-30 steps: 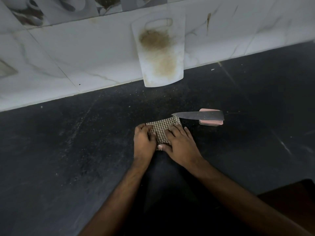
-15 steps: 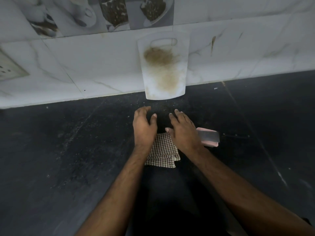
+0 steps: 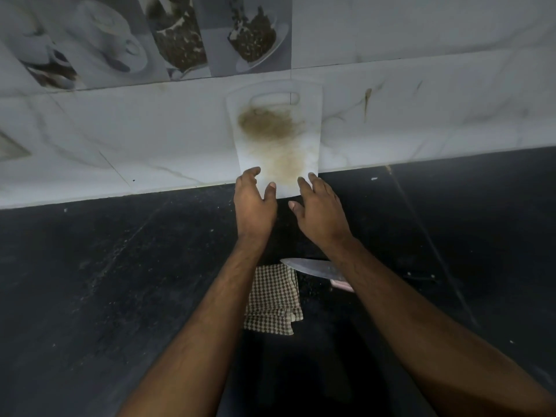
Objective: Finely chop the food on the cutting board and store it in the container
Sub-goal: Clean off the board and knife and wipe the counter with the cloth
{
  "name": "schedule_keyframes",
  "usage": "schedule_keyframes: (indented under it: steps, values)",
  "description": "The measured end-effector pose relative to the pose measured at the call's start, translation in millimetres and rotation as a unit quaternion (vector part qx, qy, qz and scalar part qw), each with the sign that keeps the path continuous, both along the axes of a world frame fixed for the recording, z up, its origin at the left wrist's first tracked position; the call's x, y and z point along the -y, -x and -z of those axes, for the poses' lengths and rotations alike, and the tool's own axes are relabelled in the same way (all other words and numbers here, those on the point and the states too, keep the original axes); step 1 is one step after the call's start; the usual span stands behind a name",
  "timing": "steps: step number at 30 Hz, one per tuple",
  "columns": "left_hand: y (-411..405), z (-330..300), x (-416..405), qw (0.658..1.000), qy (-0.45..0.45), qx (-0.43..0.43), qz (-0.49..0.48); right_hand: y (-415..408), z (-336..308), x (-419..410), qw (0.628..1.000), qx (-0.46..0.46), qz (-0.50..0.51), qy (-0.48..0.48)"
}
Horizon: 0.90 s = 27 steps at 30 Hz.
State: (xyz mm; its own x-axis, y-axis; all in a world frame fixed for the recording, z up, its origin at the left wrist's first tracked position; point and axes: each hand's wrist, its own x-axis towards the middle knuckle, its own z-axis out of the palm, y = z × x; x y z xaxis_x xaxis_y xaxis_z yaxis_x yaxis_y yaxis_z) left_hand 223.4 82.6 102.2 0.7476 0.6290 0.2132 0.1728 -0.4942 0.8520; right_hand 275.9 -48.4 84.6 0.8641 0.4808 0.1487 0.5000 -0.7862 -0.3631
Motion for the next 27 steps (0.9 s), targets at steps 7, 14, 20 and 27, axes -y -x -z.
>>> schedule_keyframes:
  steps: [7, 14, 20, 27]
  values:
    - [-50.0, -18.5, -12.4, 0.995, 0.082, -0.007, 0.056, -63.1, -19.6, -22.2, 0.989, -0.061, 0.067, -0.119]
    - [-84.0, -16.0, -43.3, 0.971, 0.233, -0.048, 0.037, -111.4, -33.6, -23.6, 0.925, -0.215, 0.119, -0.290]
    - [-84.6, -6.6, -53.5, 0.965, 0.257, -0.032, 0.036, -111.1, -27.2, -19.0, 0.917, -0.236, 0.063, -0.317]
    - [-55.0, -17.1, -45.6, 0.993, 0.115, -0.029, 0.028, -76.5, -38.7, -11.3, 0.894, -0.189, 0.074, -0.400]
